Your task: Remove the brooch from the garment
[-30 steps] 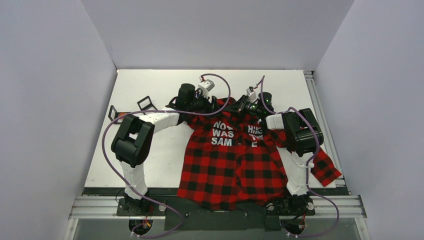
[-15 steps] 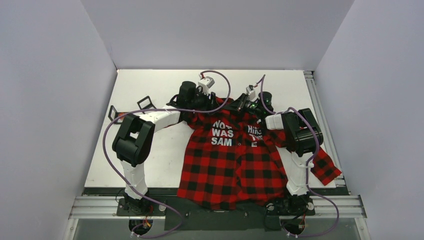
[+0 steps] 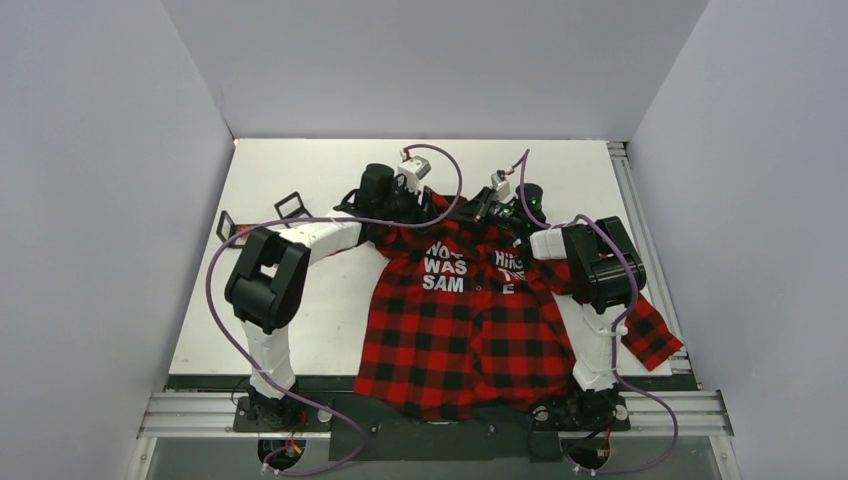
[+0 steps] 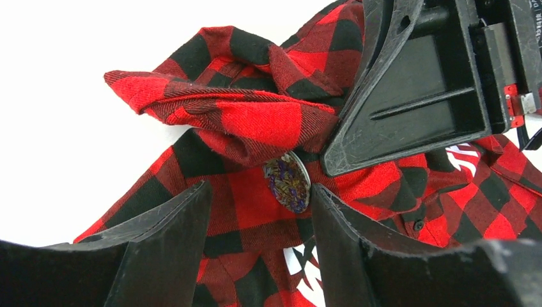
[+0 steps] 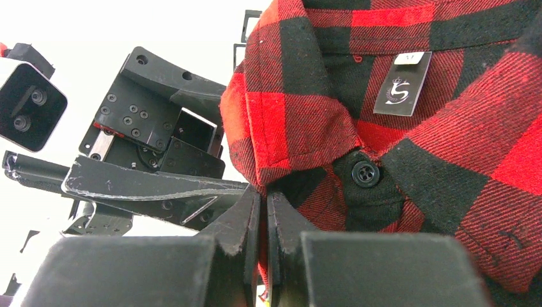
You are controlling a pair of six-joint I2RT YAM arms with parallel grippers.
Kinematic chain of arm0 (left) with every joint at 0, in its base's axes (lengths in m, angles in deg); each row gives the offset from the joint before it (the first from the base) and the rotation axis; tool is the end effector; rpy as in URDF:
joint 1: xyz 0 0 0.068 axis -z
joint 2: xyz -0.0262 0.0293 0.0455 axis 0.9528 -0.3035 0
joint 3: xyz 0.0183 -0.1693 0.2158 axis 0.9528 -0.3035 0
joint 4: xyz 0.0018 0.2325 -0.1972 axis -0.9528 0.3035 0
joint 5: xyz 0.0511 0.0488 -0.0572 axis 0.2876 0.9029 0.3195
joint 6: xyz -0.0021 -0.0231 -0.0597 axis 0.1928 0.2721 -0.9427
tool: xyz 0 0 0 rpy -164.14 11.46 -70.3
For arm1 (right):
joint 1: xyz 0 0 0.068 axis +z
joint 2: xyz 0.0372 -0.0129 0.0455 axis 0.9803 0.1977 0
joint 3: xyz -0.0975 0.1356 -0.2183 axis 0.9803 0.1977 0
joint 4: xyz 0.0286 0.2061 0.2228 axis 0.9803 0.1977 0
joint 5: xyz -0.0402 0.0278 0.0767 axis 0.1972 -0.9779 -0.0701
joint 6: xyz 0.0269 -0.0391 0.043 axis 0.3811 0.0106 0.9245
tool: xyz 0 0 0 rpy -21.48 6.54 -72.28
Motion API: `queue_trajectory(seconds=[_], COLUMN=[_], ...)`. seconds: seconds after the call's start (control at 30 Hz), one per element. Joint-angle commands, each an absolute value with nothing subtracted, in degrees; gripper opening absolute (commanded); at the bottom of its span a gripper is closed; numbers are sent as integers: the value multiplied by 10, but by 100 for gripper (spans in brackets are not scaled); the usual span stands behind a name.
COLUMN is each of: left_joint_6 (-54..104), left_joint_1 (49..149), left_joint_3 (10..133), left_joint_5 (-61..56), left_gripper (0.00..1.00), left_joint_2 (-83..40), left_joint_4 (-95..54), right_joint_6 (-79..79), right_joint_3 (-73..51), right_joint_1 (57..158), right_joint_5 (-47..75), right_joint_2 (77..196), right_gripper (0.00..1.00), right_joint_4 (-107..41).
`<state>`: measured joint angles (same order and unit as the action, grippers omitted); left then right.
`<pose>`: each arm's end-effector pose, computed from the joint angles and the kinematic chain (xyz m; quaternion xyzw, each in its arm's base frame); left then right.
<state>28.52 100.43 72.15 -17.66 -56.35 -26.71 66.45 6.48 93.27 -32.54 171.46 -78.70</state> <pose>0.4188 -0.2460 0.1757 0.2475 0.8125 -0.3215 0.4186 0.4177 0.1512 0.1128 0.0923 0.7469 0.6417 0.1475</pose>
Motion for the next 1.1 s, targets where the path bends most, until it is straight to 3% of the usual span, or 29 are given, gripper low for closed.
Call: queue_trajectory(seconds=[0.0,0.3,0.43,0.5,0.7,0.83,0.9,1.07], left_joint_6=[304,304,295,291,280,273,271,247], left_joint_1=[1007,1006,1005,1005,1005,1005,1005,991], left_joint_3=[748,745,733,733,744,753,756,746], left_joint_5=[-146,-146,-174,-179,-184,-185,-186,-221], left_gripper=[53,22,15,17,34,37,36,17], left_joint_2=[-570,-571,-564,-564,-574,-581,-585,-581], left_joint_4=[-258,-262,-284,-288,-286,-283,-283,-305], right_joint_6=[674,676,677,676,677,677,681,685], right_joint_3=[65,66,65,65,67,67,67,68], right_joint_1=[939,940,939,939,939,941,941,939], right_joint_5=[-340,-339,-336,-335,-338,-341,-343,-344], right_joint_2=[1705,1705,1708,1708,1706,1706,1706,1708], right_gripper=[0,0,0,0,0,0,0,0], right_joint_4=[-844,-846,-845,-845,-846,-847,-853,-860])
